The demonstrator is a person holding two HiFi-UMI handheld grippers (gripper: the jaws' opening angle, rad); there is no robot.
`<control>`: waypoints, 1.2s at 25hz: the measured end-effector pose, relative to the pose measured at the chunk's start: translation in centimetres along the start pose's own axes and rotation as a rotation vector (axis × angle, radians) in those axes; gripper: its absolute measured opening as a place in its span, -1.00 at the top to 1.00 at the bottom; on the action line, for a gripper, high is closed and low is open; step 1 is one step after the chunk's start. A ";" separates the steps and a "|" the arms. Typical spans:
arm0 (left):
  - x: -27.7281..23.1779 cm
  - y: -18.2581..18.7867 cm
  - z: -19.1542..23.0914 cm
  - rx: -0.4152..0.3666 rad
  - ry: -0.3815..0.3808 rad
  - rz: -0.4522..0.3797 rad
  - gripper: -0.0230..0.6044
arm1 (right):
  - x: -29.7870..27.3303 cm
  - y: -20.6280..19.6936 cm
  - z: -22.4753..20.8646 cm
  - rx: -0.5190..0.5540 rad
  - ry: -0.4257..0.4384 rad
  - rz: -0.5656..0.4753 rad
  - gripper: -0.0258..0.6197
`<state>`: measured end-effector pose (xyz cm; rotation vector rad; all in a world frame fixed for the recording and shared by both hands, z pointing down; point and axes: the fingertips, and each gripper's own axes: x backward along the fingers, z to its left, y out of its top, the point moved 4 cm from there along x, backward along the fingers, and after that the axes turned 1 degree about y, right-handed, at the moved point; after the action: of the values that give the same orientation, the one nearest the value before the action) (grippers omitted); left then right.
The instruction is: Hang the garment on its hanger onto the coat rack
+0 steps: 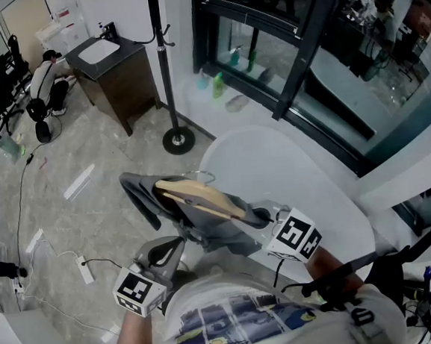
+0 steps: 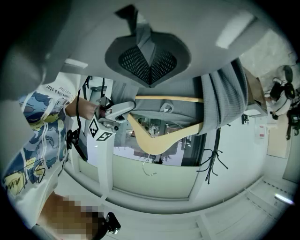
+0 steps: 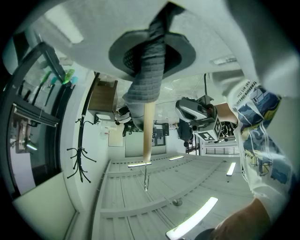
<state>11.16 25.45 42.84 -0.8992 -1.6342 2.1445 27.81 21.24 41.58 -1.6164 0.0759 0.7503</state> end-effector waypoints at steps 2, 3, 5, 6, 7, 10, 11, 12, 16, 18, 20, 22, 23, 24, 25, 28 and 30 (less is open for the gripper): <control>0.2 -0.1 -0.4 0.001 -0.002 0.000 0.92 | 0.0 0.1 0.1 -0.006 0.000 0.002 0.90; 0.2 -0.1 -0.5 0.001 -0.003 0.000 0.92 | -0.1 0.2 0.0 -0.008 0.001 0.003 0.90; 0.1 0.1 -0.3 0.001 -0.004 -0.002 0.92 | -0.4 0.4 -0.5 -0.009 -0.001 0.006 0.90; 0.0 0.3 0.0 0.002 -0.005 -0.002 0.92 | -0.7 0.6 -0.9 -0.011 -0.002 0.007 0.90; 0.0 0.3 0.2 0.004 -0.006 -0.002 0.92 | -1.1 0.7 -1.2 -0.013 -0.002 0.008 0.90; 0.0 0.4 1.7 0.010 -0.009 -0.002 0.92 | -2.4 1.2 -2.1 -0.022 0.001 0.006 0.90; 0.0 0.5 2.4 0.009 -0.011 -0.006 0.92 | -2.9 1.6 -2.5 -0.024 0.000 0.003 0.90; 0.0 0.6 3.4 0.008 -0.014 -0.009 0.92 | -3.4 2.1 -2.9 -0.027 -0.004 0.000 0.90; 0.3 1.0 7.4 0.001 -0.043 -0.018 0.92 | -5.5 4.0 -4.7 -0.045 -0.024 -0.002 0.90; 0.7 1.7 10.0 -0.013 -0.057 -0.027 0.92 | -6.8 5.6 -5.7 -0.046 -0.039 -0.012 0.90; 1.4 2.4 12.8 -0.022 -0.072 -0.037 0.92 | -8.2 7.4 -6.6 -0.048 -0.058 -0.019 0.90; 2.5 3.1 15.5 -0.029 -0.086 -0.042 0.92 | -9.4 9.2 -7.6 -0.047 -0.082 -0.024 0.90; 3.1 3.3 16.9 -0.034 -0.089 -0.040 0.92 | -10.1 10.1 -8.1 -0.044 -0.096 -0.030 0.90; 3.7 3.5 18.3 -0.040 -0.091 -0.035 0.92 | -10.8 11.1 -8.6 -0.043 -0.110 -0.039 0.90; 4.2 3.7 19.7 -0.048 -0.091 -0.029 0.92 | -11.5 12.0 -9.1 -0.047 -0.122 -0.048 0.90; 5.7 4.0 23.3 -0.071 -0.098 -0.035 0.92 | -13.4 14.3 -10.7 -0.058 -0.150 -0.070 0.90; 6.6 3.9 25.2 -0.062 -0.117 -0.037 0.92 | -14.6 15.7 -12.1 -0.050 -0.168 -0.088 0.90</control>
<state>-9.34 9.07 41.19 -0.7676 -1.7674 2.1696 14.28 1.65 35.36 -1.5871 -0.1347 0.8224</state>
